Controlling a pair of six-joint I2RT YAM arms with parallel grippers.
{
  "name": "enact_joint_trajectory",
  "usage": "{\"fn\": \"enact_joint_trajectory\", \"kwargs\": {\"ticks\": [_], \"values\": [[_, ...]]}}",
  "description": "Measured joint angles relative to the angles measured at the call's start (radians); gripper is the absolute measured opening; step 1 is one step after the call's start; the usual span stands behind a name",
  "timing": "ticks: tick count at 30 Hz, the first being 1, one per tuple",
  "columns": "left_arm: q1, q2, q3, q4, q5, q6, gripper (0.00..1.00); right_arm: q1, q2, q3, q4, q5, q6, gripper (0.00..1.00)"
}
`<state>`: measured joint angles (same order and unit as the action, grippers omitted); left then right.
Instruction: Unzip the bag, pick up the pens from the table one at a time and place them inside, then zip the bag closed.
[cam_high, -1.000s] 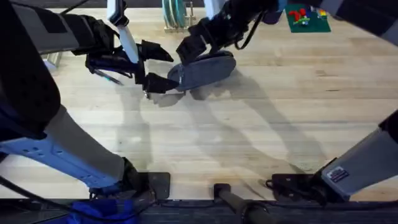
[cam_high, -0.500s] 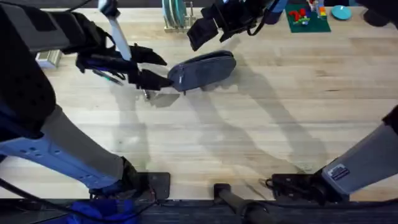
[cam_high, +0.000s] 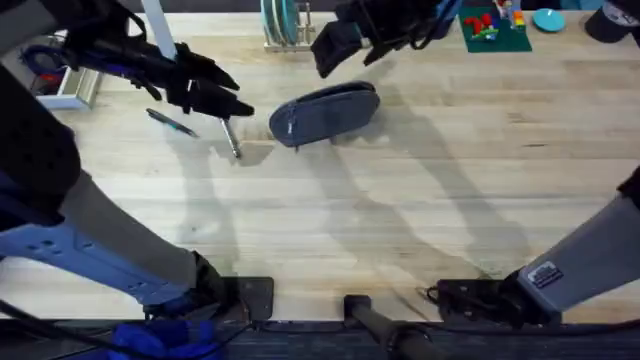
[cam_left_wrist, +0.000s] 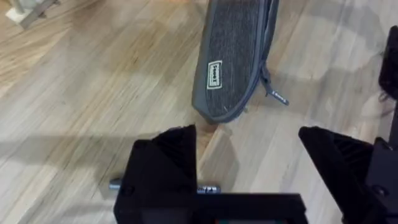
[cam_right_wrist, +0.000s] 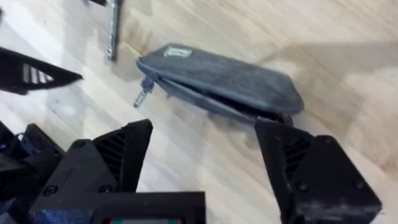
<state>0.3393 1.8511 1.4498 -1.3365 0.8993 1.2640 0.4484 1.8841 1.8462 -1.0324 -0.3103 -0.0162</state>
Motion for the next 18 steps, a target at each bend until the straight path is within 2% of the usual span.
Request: {"fn": "enact_joint_trajectory", "kwargs": {"ticks": [6,14,15,18], "values": [[0.000,-0.111,0.004,-0.033,-0.047,-0.011,0.998,-0.043,0.000,0.014,-0.102,0.003,-0.064,0.994],[0.000,-0.334,0.005,-0.044,-0.134,-0.126,0.998,-0.059,0.000,0.016,-0.131,0.004,-0.203,0.874],[0.000,-0.363,0.005,-0.044,-0.147,-0.148,0.998,-0.062,0.000,0.016,-0.130,0.004,-0.218,0.845],[0.000,-0.445,0.005,-0.054,-0.180,-0.202,0.998,-0.078,0.000,0.016,-0.131,0.004,-0.261,0.558]]}}
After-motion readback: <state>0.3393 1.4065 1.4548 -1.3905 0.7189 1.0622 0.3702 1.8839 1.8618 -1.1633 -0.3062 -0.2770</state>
